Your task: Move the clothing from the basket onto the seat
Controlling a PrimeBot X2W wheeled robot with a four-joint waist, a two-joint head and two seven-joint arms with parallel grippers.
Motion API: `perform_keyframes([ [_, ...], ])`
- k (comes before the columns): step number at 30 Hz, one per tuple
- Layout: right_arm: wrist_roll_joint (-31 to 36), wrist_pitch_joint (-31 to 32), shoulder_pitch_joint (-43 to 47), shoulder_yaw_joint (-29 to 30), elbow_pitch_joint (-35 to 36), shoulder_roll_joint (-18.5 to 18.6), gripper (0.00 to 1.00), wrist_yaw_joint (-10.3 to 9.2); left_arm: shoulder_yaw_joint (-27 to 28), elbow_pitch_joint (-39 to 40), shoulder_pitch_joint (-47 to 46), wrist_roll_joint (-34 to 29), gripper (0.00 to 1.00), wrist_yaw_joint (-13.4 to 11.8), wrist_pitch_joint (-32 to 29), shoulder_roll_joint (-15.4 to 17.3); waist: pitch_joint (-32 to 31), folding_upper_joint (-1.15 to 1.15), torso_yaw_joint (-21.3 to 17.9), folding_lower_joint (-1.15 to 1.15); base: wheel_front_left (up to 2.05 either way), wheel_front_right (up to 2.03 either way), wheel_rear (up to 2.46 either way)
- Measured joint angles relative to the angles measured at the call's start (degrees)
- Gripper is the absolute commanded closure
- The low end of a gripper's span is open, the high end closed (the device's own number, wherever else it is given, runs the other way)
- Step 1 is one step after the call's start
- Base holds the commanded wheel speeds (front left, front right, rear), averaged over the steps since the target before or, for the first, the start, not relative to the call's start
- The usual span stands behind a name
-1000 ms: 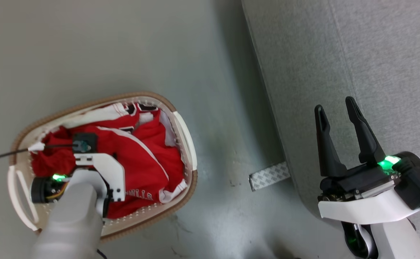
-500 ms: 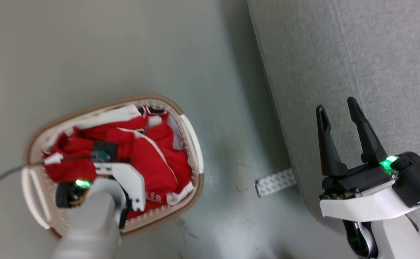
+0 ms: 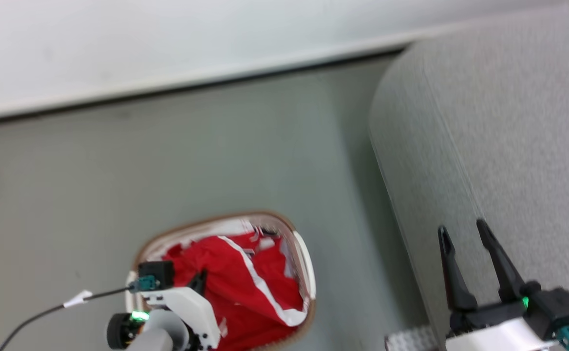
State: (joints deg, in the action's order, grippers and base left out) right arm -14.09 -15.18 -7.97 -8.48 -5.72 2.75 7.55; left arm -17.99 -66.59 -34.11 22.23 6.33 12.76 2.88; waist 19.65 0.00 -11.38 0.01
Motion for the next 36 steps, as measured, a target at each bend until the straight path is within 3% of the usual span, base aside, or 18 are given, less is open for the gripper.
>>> perform_keyframes([
  [5,0.89,0.0,4.24,1.68,-0.85,0.01,0.0,0.0,-3.89,5.86,3.28,4.81,1.0,0.1,-0.1,-0.07,-7.67,0.0,2.87,0.01,0.0,0.0,0.0],
  [13,1.76,0.0,8.63,3.15,-0.93,0.04,0.0,0.0,-8.15,19.22,5.99,10.18,1.0,-3.52,-1.59,-0.09,-17.53,0.0,7.18,0.02,0.0,0.0,0.0],
  [20,3.28,0.0,9.23,1.23,-0.75,0.02,0.0,0.0,-8.9,33.46,7.47,10.65,1.0,-6.92,-4.93,0.32,-21.53,0.0,8.53,0.01,0.0,0.0,0.0],
  [26,4.76,0.0,9.28,-3.16,0.15,0.24,0.0,0.0,-9.03,46.99,9.54,10.49,1.0,-9.46,-9.64,3.24,-21.94,0.0,6.81,0.01,0.0,0.0,0.0],
  [30,2.38,0.0,8.39,-9.33,0.54,4.52,0.0,0.0,-9.77,54.43,10.73,10.43,1.0,-10.45,-13.04,4.92,-21.7,0.0,5.98,0.01,0.0,0.0,0.0],
  [36,-3.78,0.0,2.14,-19.94,0.46,16.74,0.0,0.0,-10.73,60.82,12.08,10.07,1.0,-10.76,-16.31,6.78,-21.57,0.0,5.57,0.0,0.0,0.0,0.0],
])
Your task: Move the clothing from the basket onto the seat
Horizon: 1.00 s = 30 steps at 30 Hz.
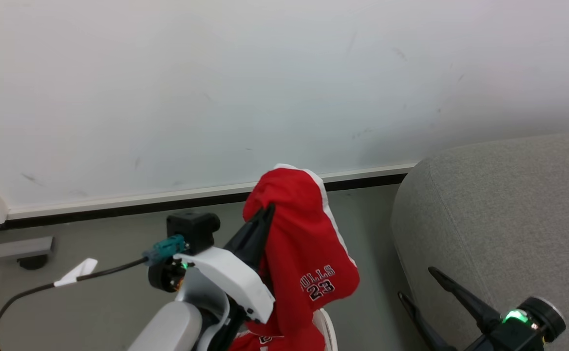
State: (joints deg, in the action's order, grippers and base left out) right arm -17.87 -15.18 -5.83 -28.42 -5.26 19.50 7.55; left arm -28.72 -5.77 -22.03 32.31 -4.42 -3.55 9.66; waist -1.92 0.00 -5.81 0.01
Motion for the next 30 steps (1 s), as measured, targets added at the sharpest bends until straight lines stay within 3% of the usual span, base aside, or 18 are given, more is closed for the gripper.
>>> perform_keyframes([
  [6,-6.02,1.05,-9.37,-12.04,-2.4,9.13,0.0,0.0,-2.04,3.03,1.21,0.48,1.0,1.11,-2.01,0.18,-0.48,0.0,0.46,0.0,0.0,0.0,0.0],
  [15,-19.84,4.04,-25.61,-32.96,-4.89,16.25,0.0,0.0,-6.57,4.97,1.52,1.29,1.0,4.8,-5.11,0.19,-1.36,0.0,2.55,-0.01,0.0,0.0,0.0],
  [21,-28.38,5.23,-32.67,-42.37,-6.44,17.79,0.0,0.0,-8.39,6.3,1.52,3.21,1.0,6.98,-7.1,0.14,-1.83,0.0,3.74,-0.01,0.0,0.0,0.0],
  [25,-32.7,7.65,-34.54,-44.62,-5.98,17.94,0.0,0.0,-9.83,7.42,1.48,5.02,1.0,8.78,-8.95,0.32,-1.87,0.0,4.4,-0.01,0.0,0.0,0.0],
  [30,-32.22,12.25,-34.21,-44.91,-3.46,16.1,0.0,0.0,-10.58,7.86,1.31,7.17,1.0,9.71,-9.64,0.38,-1.68,0.0,4.92,-0.01,0.0,0.0,0.0],
])
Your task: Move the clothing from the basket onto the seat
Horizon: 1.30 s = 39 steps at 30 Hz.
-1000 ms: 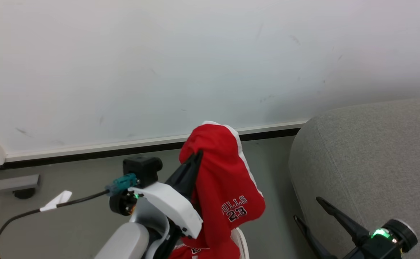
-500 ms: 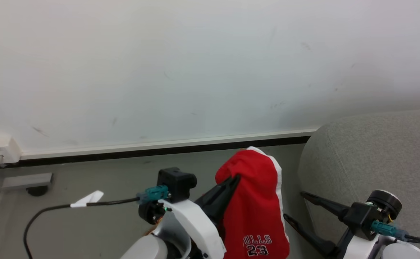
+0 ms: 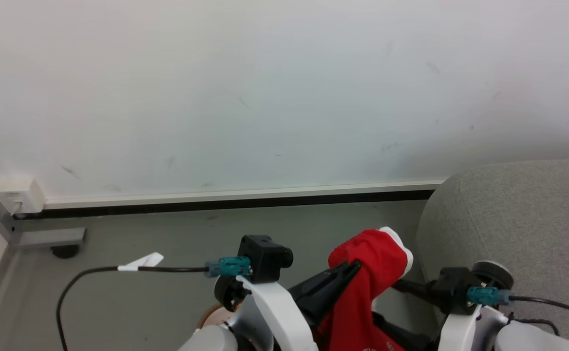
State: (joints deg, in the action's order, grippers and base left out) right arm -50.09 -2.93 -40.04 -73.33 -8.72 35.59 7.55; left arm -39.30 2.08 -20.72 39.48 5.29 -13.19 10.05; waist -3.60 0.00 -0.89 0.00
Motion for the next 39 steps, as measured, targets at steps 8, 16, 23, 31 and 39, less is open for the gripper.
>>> perform_keyframes([
  [8,1.41,2.88,2.67,-0.1,3.45,-2.1,0.0,0.0,0.59,-1.38,-0.76,0.37,1.0,-0.04,0.62,-0.18,0.15,0.0,0.32,0.0,0.0,0.0,0.0],
  [16,3.69,0.45,2.59,-0.09,1.16,-3.93,0.0,0.0,0.4,-1.83,-1.1,0.51,1.0,-0.32,0.63,-0.36,0.09,0.0,-0.22,0.0,0.0,0.0,0.0],
  [23,4.58,-3.59,1.77,-0.11,-2.32,-6.19,0.64,0.0,0.32,-2.13,-1.1,0.54,1.0,-0.74,0.68,-0.36,0.19,0.0,-0.63,0.0,0.0,0.0,0.0],
  [31,5.46,-7.21,0.79,-0.11,-5.86,-7.27,1.0,0.0,0.24,-2.75,-1.1,0.67,1.0,-1.14,1.12,-0.3,0.32,0.0,-0.9,0.0,0.0,0.0,0.0],
  [39,4.47,-9.91,-0.21,-0.12,-8.13,-7.73,1.0,0.0,0.36,-3.67,-1.04,0.42,1.0,-1.91,2.19,-0.23,0.32,0.0,-0.74,0.0,0.0,0.0,0.0],
])
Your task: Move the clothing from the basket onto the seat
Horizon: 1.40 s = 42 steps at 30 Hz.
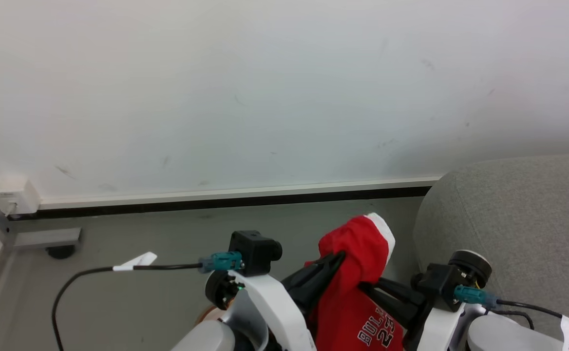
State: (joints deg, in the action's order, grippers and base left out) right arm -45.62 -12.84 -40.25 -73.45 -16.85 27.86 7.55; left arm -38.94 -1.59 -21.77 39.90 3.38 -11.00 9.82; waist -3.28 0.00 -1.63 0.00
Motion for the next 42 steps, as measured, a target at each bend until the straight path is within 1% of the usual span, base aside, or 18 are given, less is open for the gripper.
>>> perform_keyframes([
  [1,-0.36,-0.4,-0.34,0.0,-0.32,-0.02,1.0,0.0,0.05,-0.14,0.0,-0.09,1.0,-0.24,0.1,0.0,0.05,0.0,0.09,0.0,0.0,0.0,0.0],
  [4,-0.91,-1.31,-1.25,0.01,-1.41,-0.15,1.0,0.0,0.27,-0.77,0.07,-0.4,0.95,-0.45,0.82,0.08,0.11,0.0,0.34,0.0,0.0,0.0,0.0],
  [6,-1.2,-1.6,-1.81,-0.01,-2.0,-0.14,1.0,0.0,0.45,-1.16,0.17,-0.41,0.82,-0.9,1.11,0.07,0.13,0.0,0.51,0.0,0.0,0.0,0.0],
  [7,-1.43,-1.87,-2.15,0.02,-2.24,-0.14,1.0,0.0,0.62,-1.34,0.26,-0.47,0.73,-0.93,1.53,0.07,0.15,0.0,0.59,0.0,0.0,0.0,0.0],
  [8,-1.6,-1.9,-2.52,0.01,-2.52,-0.15,1.0,0.0,0.79,-1.49,0.35,-0.47,0.6,-1.01,1.67,0.07,0.17,0.0,0.68,0.0,0.0,0.0,0.0],
  [9,-1.87,-1.96,-2.87,0.05,-2.79,-0.18,1.0,0.0,0.92,-1.71,0.48,-0.49,0.38,-1.29,2.1,0.07,0.17,0.0,0.75,0.0,0.0,0.0,0.0],
  [10,-2.01,-2.05,-3.08,0.16,-2.98,-0.19,1.0,0.0,1.1,-1.94,0.53,-0.64,0.03,-1.56,2.54,0.07,0.16,0.0,0.82,0.0,0.0,0.0,0.0],
  [11,-2.09,-2.13,-3.08,0.66,-2.98,-0.23,1.0,0.0,1.24,-2.13,0.54,-0.97,0.0,-1.77,2.99,0.1,0.15,0.0,0.89,0.0,0.0,0.0,0.0],
  [14,-1.89,-2.14,-3.05,2.54,-2.86,-0.41,1.0,0.0,1.24,-2.58,0.8,-1.1,0.0,-1.97,4.23,0.12,0.13,0.0,1.09,0.0,0.0,0.0,0.0],
  [17,-0.98,-2.2,-2.8,4.61,-2.99,-0.42,1.0,0.0,0.94,-3.01,1.57,-2.8,0.0,-2.13,5.73,0.48,0.11,0.0,1.32,0.0,0.0,0.0,0.0],
  [19,-0.57,-2.2,-2.19,5.86,-3.18,-0.41,1.0,0.0,0.52,-3.66,2.25,-3.66,0.0,-2.19,6.89,1.15,0.07,0.0,1.47,0.0,0.0,0.0,0.0],
  [20,-0.05,-2.2,-1.51,7.25,-3.39,-0.34,1.0,0.0,0.44,-4.43,2.92,-4.3,0.0,-2.26,8.54,1.6,0.03,0.0,1.56,0.0,0.0,0.0,0.0],
  [21,-0.05,-2.2,-1.51,7.25,-3.39,-0.34,1.0,0.0,0.44,-4.43,2.92,-4.3,0.0,-2.26,8.54,1.6,0.03,0.0,1.56,0.0,0.0,0.0,0.0],
  [25,1.24,-2.21,-0.75,11.05,-3.26,-0.51,1.0,0.0,-0.04,-7.13,4.15,-5.61,0.0,-2.29,11.07,1.91,0.15,0.0,1.49,0.0,0.0,0.0,0.0],
  [31,3.27,-2.2,0.58,13.78,-3.3,-0.74,1.0,0.0,-0.23,-10.29,4.46,-6.2,0.0,-2.05,13.43,1.65,0.12,0.0,0.98,0.0,0.0,0.0,0.0],
  [36,4.13,-2.21,0.81,15.77,-3.21,-0.76,1.0,0.0,-0.12,-11.11,4.27,-6.16,0.0,-1.71,15.19,0.99,0.26,0.0,-0.56,0.0,0.0,0.0,0.0],
  [42,4.44,-2.21,0.69,17.17,-2.77,-0.78,1.0,0.0,-0.36,-11.41,3.81,-6.14,0.0,-1.42,16.17,0.74,0.97,0.0,-4.65,0.0,0.0,0.0,0.0],
])
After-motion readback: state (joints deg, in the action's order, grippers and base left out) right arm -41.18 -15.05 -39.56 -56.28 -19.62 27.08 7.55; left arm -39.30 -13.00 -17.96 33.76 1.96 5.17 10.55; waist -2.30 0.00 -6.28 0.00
